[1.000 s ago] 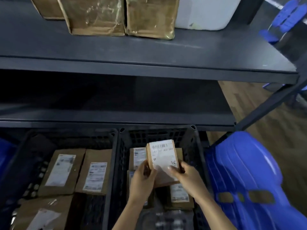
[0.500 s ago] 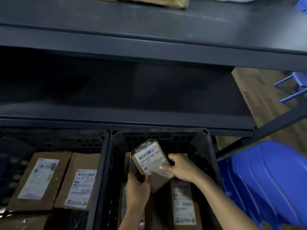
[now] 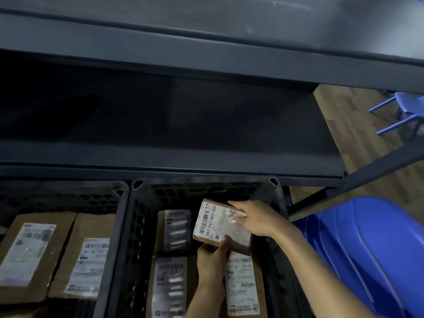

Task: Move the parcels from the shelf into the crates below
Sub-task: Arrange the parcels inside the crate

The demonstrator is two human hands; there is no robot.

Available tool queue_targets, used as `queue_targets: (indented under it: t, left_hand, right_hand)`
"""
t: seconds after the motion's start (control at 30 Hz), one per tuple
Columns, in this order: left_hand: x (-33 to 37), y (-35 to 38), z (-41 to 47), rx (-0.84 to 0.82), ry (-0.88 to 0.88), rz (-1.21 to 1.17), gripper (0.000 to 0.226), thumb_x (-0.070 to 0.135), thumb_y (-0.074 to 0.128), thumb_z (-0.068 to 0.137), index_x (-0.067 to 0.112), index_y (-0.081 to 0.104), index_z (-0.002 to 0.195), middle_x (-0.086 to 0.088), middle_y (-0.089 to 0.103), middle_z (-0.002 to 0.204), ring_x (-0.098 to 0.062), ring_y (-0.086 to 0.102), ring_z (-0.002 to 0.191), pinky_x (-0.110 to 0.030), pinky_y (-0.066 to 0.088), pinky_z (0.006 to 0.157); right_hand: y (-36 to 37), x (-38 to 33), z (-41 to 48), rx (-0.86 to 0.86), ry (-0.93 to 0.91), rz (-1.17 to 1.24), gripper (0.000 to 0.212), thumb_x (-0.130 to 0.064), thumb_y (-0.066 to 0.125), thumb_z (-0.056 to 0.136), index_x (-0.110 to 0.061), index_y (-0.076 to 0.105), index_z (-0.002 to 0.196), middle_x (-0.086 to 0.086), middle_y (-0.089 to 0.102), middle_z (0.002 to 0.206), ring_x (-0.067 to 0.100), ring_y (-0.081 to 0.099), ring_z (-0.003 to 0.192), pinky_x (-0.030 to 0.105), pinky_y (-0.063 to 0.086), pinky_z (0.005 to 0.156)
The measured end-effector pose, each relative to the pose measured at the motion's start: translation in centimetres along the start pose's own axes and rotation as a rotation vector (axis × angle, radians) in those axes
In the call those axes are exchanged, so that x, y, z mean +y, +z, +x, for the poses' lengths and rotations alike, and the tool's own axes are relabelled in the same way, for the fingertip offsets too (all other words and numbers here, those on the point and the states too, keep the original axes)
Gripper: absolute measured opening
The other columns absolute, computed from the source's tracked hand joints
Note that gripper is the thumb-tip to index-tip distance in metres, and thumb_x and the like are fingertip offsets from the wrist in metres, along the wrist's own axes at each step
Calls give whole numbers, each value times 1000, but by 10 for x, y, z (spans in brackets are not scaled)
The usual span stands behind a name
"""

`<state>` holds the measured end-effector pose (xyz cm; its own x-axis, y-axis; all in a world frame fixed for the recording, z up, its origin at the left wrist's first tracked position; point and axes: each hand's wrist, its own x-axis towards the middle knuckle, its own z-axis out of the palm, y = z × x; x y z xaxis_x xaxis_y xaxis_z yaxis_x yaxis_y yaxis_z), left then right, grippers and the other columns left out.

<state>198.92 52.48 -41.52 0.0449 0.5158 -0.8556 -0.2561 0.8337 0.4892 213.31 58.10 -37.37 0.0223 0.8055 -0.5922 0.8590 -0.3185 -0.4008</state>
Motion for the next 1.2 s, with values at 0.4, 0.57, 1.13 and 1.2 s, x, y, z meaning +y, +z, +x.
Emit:
queue_targets:
  t: [0.4, 0.57, 1.13, 1.2]
  left_hand:
    - [-2, 7, 37, 17, -122, -31, 27, 7, 73, 80, -10, 67, 100, -24, 71, 97, -31, 69, 79, -29, 53, 60]
    - [1, 0, 51, 4, -151, -22, 34, 9, 78, 75, -7, 67, 102, -21, 72, 98, -31, 69, 88, -36, 55, 78]
    - [-6, 8, 57, 114, -130, 84, 29, 29, 89, 58, 16, 65, 69, -5, 69, 70, -23, 67, 68, -28, 50, 55]
    - [-5, 9, 55, 124, -111, 107, 25, 27, 86, 64, 18, 63, 68, -3, 67, 68, -19, 65, 65, -25, 46, 50]
  right_hand:
    - [3, 0, 43, -166, -9, -42, 55, -23, 54, 96, -26, 34, 146, 7, 34, 153, 26, 37, 137, 34, 33, 106]
    - [5, -1, 54, -198, 12, -9, 56, -18, 58, 94, -20, 37, 146, 8, 37, 151, 25, 36, 138, 32, 31, 109]
    - [37, 9, 52, 163, 150, -69, 28, -11, 49, 94, -5, 62, 119, 16, 62, 123, 28, 57, 114, 17, 45, 82]
    - [40, 7, 44, 232, 160, -85, 31, -19, 51, 95, -11, 60, 124, 8, 61, 127, 22, 55, 119, 24, 43, 93]
